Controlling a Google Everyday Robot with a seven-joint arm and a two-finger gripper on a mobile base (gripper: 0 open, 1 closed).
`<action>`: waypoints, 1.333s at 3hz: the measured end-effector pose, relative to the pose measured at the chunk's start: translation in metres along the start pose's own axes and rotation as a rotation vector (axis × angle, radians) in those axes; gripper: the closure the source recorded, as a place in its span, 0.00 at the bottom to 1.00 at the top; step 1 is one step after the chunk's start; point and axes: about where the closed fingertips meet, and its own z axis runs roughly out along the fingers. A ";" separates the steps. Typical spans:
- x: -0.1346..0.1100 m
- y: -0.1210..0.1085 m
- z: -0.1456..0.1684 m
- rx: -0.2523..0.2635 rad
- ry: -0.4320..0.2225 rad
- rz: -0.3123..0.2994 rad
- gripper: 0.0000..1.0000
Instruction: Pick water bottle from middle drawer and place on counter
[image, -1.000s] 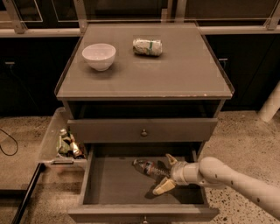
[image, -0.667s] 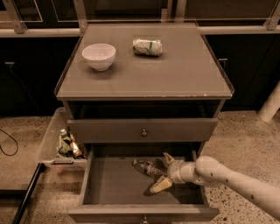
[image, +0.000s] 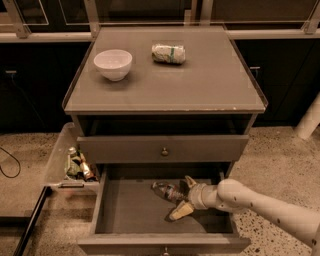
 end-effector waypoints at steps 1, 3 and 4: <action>0.000 0.000 0.000 0.000 0.000 0.000 0.19; 0.000 0.000 0.000 0.000 0.000 0.000 0.66; 0.001 0.005 -0.008 -0.017 0.005 0.018 0.88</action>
Offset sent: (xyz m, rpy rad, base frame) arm 0.0000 0.0000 -0.0001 -0.0001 0.0001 0.0000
